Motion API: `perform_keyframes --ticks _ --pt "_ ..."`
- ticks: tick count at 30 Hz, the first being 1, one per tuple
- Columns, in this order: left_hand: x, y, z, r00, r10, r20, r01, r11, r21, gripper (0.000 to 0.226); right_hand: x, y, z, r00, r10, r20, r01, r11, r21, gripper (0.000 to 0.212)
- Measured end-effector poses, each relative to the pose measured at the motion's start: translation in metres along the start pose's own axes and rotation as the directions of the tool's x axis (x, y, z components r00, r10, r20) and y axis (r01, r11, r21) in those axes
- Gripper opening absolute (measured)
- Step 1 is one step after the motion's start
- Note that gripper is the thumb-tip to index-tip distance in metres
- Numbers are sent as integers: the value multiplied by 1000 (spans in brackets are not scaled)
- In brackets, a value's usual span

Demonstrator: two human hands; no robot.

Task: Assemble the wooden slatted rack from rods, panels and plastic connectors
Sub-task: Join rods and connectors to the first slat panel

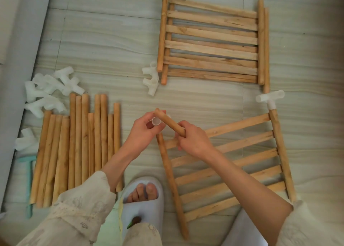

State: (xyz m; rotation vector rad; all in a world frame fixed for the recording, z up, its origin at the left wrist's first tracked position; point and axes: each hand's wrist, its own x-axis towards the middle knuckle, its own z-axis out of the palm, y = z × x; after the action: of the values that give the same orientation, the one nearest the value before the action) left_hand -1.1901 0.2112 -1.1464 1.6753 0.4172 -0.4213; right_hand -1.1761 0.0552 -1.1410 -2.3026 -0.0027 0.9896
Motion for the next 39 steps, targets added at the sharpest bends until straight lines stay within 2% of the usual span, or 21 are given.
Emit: perform_keyframes --ticks 3,9,13,17,19,22,28,39 --pt "-1 -5 -2 999 -29 -30 28 999 -43 31 3 -1 0 1000 -8 24 8 1000 -1 21" --pt "-14 -15 -1 999 -37 6 38 999 -27 35 5 3 3 999 -4 45 8 997 -73 16" --pt "-12 -25 -2 999 -41 -32 45 989 142 34 4 2 5 991 -13 130 31 990 -140 19" --pt "-2 -19 -5 975 140 -173 -83 950 300 30 4 -3 3 994 -58 92 70 989 -130 25" --pt "4 -16 -11 967 187 -171 -121 933 339 29 8 -6 2 995 -68 77 77 990 -118 27" --pt "5 -19 -16 977 147 -155 -93 945 314 27 11 -6 3 996 -60 67 69 988 -138 29" --pt "-11 -30 -19 989 78 -128 -20 915 403 31 8 4 20 993 -75 87 91 975 -204 29" --pt "-17 -28 -11 975 97 -202 -1 903 429 31 9 5 16 994 -76 72 89 975 -204 28"
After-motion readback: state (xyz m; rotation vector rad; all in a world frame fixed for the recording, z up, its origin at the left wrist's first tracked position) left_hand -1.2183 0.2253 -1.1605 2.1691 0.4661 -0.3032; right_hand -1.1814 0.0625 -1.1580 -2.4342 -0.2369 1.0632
